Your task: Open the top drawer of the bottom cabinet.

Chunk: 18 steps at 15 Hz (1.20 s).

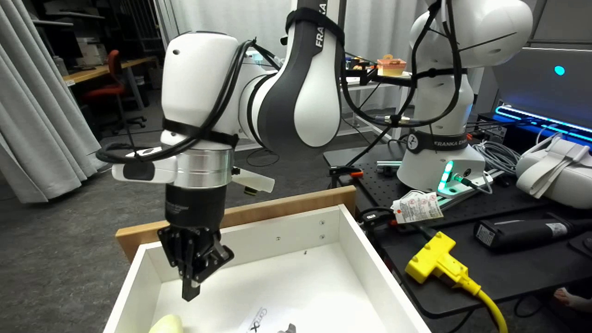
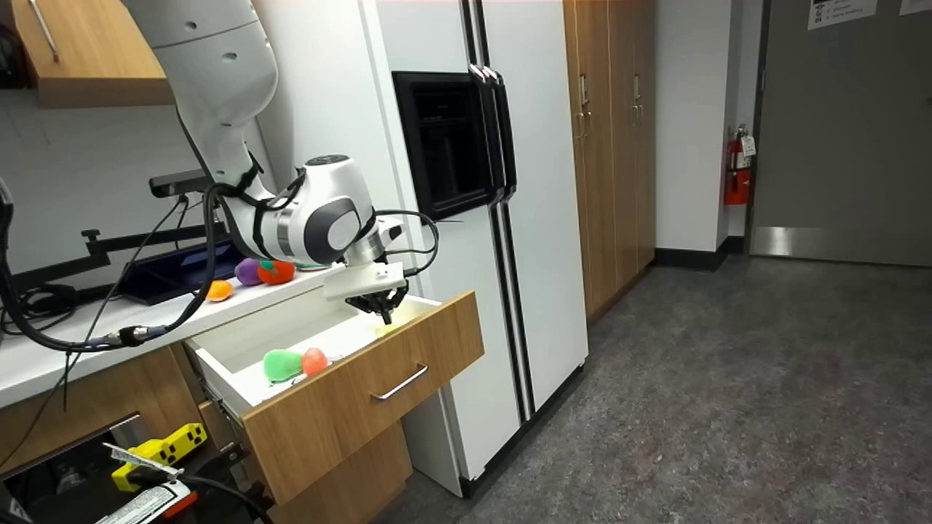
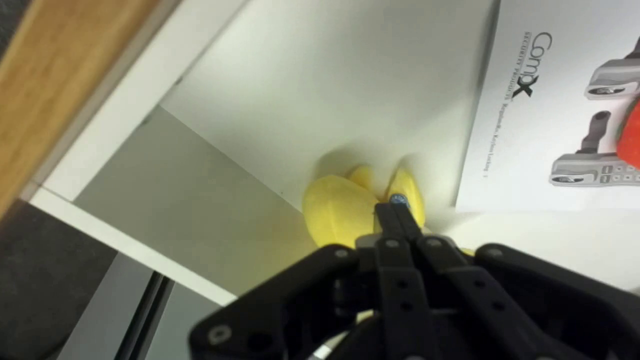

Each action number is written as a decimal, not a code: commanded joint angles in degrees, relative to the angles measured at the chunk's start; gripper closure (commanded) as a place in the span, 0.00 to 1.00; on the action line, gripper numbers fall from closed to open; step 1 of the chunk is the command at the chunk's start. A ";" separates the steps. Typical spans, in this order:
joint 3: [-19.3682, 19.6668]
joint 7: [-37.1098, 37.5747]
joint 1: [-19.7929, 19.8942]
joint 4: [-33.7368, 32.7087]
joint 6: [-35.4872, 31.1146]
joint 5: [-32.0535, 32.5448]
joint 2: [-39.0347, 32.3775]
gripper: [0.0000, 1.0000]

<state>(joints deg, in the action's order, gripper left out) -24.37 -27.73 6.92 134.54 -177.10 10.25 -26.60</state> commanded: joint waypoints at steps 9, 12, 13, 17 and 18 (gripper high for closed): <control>-13.57 -3.98 15.60 0.39 -2.77 2.74 -5.81 0.21; -14.69 -3.96 17.01 0.41 -2.84 3.12 -6.32 0.01; -15.18 -3.99 17.54 0.41 -2.81 3.15 -6.55 0.00; -14.50 -2.04 16.38 -0.05 -1.14 2.70 -6.11 0.00; -14.75 -2.05 16.64 -0.05 -1.14 2.70 -6.23 0.00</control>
<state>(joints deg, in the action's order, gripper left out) -39.34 -30.45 23.75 134.62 -178.17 12.27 -32.71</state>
